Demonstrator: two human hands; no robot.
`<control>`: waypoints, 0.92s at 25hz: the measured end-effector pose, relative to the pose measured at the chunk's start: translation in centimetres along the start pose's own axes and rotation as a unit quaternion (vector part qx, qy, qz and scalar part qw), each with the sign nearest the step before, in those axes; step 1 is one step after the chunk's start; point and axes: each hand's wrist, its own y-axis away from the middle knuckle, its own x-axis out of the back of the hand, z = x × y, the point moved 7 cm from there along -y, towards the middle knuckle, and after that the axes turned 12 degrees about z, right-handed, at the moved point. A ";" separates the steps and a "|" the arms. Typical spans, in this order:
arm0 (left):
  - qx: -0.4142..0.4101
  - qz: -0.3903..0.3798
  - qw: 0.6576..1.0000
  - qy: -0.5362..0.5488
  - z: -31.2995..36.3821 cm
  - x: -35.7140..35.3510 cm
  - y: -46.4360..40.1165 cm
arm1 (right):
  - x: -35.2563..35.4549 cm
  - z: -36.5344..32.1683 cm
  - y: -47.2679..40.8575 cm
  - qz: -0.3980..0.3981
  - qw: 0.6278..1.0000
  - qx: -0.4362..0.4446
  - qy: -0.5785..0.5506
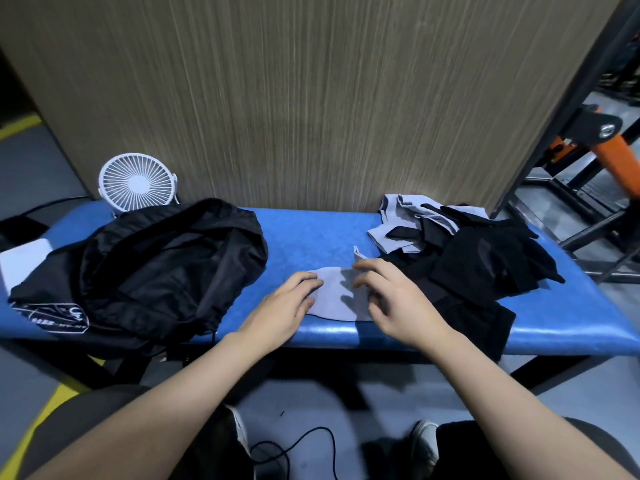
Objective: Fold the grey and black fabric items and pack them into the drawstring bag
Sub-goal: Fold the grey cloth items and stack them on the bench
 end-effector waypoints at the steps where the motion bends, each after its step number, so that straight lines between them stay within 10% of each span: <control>1: 0.004 -0.002 1.000 -0.001 -0.1 0.0 0.0 | -0.6 -0.3 -0.2 -0.004 1.000 0.004 -0.004; 23: 0.131 0.066 0.988 -0.041 -0.1 0.7 -1.5 | -2.9 5.4 1.9 -0.066 0.986 -0.149 0.029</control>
